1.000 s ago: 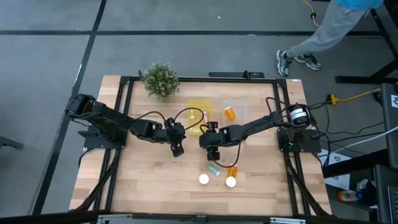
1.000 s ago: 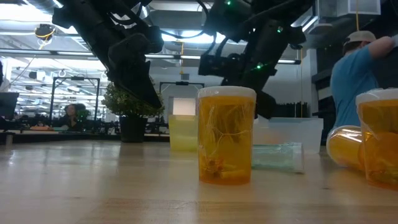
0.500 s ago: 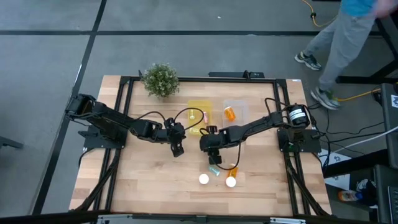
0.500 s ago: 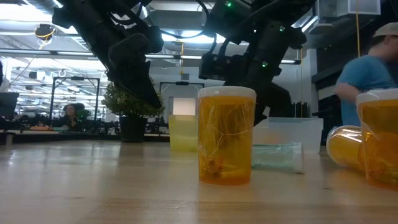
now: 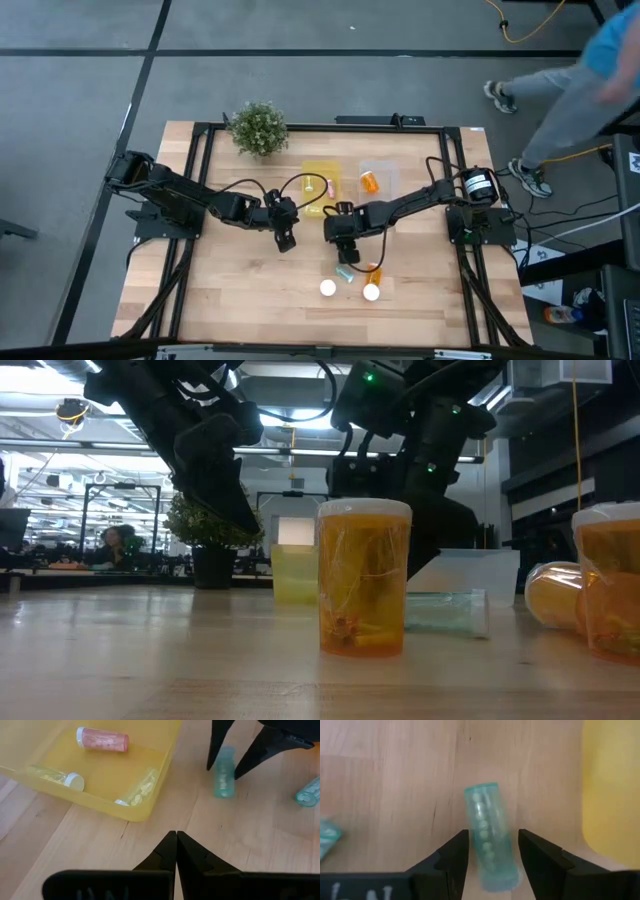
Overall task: Pick and place medicine bottles into bin by pill shape (circle, oval)
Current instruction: Put the small blue pill bottle into the yellow bin
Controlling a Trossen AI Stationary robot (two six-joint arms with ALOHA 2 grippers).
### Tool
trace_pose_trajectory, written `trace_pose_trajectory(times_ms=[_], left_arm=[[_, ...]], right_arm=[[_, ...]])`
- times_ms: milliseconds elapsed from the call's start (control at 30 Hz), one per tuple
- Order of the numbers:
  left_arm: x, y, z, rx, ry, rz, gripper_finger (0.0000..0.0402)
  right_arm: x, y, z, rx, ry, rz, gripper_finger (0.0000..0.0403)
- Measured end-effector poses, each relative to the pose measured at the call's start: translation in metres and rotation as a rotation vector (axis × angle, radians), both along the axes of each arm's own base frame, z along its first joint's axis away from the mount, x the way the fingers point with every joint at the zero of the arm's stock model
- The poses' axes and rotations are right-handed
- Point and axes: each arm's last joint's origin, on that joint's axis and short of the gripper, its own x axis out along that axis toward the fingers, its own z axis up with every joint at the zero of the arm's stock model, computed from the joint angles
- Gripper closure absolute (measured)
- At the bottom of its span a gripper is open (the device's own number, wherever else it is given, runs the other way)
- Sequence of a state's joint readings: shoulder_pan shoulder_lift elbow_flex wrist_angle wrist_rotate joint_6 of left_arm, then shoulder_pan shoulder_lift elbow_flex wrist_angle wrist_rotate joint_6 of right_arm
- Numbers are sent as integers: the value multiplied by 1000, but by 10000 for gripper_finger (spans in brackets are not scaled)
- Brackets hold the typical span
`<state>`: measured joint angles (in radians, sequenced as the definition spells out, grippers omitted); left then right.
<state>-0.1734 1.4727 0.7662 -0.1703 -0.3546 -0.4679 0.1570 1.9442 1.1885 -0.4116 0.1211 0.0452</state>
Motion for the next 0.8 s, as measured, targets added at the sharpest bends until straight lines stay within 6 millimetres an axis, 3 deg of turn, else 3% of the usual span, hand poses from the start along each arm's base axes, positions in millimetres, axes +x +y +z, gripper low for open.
trace_pose_trajectory(times_ms=[433, 800], left_arm=[[0, 0, 0, 0, 0, 0, 398], [0, 0, 0, 0, -1, 0, 398]], right_arm=[[0, 0, 3, 26, -1, -59, 307], [11, 1, 52, -77, -141, 36, 296]])
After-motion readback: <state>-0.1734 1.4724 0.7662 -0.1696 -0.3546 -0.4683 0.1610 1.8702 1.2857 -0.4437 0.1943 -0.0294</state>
